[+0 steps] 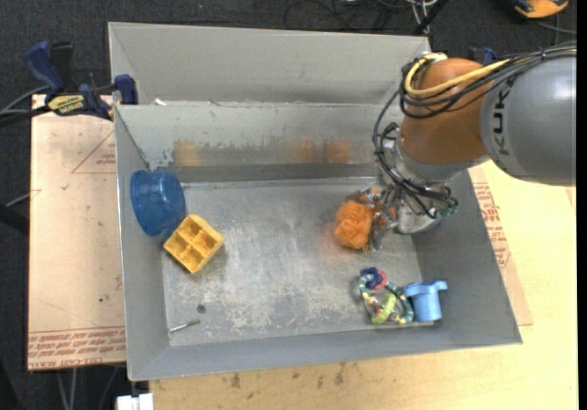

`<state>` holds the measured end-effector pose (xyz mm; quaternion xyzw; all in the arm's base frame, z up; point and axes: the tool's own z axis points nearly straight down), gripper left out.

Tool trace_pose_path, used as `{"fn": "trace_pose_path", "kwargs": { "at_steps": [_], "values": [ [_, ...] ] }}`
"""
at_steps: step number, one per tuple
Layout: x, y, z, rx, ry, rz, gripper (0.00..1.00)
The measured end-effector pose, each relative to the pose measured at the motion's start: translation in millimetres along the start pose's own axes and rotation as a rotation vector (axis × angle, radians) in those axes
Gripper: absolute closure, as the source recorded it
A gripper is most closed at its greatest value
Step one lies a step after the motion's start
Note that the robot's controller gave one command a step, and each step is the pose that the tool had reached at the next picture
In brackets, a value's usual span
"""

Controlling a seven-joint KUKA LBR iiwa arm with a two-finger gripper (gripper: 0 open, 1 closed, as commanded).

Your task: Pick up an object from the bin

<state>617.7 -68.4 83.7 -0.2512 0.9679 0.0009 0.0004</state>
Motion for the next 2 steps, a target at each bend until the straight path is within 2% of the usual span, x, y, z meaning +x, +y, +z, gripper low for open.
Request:
{"fn": "trace_pose_path", "kwargs": {
  "at_steps": [2],
  "values": [
    [-0.1, 0, -37, -0.001, 0.001, 0.001, 1.00]
  ]
}}
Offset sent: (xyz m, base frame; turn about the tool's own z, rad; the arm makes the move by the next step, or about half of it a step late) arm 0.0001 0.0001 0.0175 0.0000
